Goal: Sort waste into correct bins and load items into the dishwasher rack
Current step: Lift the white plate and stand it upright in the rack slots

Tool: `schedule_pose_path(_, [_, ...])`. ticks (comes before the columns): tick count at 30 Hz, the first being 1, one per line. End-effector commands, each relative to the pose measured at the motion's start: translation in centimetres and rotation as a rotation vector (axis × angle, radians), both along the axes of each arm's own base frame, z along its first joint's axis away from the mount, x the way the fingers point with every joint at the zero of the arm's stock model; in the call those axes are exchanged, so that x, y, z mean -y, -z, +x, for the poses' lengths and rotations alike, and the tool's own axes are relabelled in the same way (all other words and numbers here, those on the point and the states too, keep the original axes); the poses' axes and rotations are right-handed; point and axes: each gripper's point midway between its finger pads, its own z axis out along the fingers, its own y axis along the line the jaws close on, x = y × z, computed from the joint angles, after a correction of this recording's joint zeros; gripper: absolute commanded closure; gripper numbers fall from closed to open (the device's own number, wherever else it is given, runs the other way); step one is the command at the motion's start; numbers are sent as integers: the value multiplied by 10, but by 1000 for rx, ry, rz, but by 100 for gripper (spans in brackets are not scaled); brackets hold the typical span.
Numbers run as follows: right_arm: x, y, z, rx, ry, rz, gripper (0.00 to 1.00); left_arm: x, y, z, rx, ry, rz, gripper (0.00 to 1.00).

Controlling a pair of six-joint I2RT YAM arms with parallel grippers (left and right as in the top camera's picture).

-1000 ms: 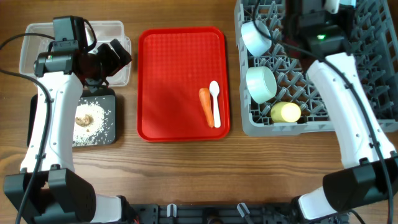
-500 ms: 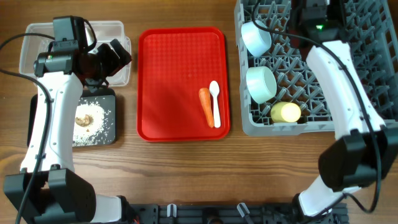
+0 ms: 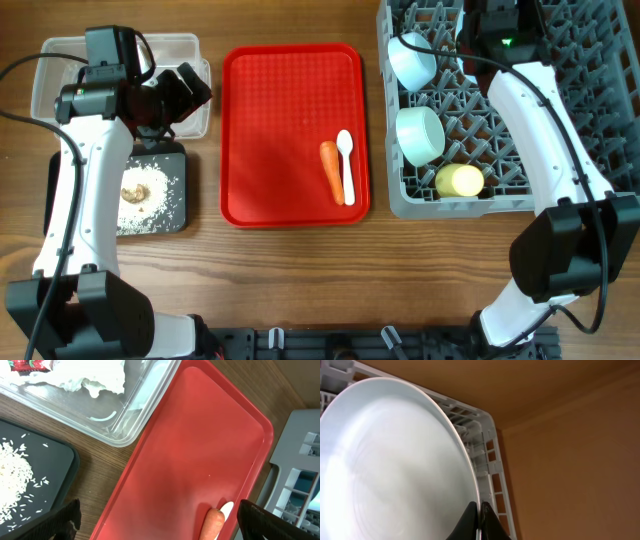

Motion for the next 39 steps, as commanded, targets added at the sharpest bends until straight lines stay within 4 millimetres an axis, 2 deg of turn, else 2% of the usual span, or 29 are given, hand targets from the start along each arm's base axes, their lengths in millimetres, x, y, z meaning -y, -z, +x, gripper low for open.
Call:
schedule_pose_path(1, [-4,11,3,-30,-23,6,96,-2,-9,0,26,-5,5,0])
schedule_pose_path(6, [-4,19,3,-52,-22,2,96,-2,-9,0,26,-5,5,0])
schedule_pose_path(11, [-4,35,6,-108,-32,-22,96,-2,-9,0,26,-5,5,0])
schedule_pose_path(14, [-10,46,8,-130,-44,-25,96,-2,-9,0,26,-5,5,0])
schedule_pose_path(20, [-26,48,10,-134,-73,-28,95,-2,-9,0,26,-5,5,0])
schedule_pose_path(21, [-28,48,9,-137,-78,-28,90,-2,-9,0,26,-5,5,0])
schedule_pose_path(23, [-32,48,9,-139,-85,-29,72,-2,-9,0,26,-5,5,0])
schedule_pose_path(24, [-34,48,9,-139,-87,-28,57,-2,-9,0,26,-5,5,0])
schedule_pose_path(26, [-36,48,9,-112,-73,-2,13,-2,-9,0,26,-5,5,0])
schedule_pose_path(28, [-36,47,9,-80,-49,28,0,-2,-9,0,26,-5,5,0])
schedule_pose_path(31, [-36,40,7,-19,-12,81,0,-2,-9,0,26,-5,5,0])
schedule_pose_path(34, [-41,23,3,44,-1,129,0,-2,-9,0,26,-5,5,0])
schedule_pose_path(37, [-58,-5,-7,98,-51,173,0,-2,-9,0,26,-5,5,0])
schedule_pose_path(39, [-81,-19,-18,102,-123,224,0,-2,-9,0,26,-5,5,0])
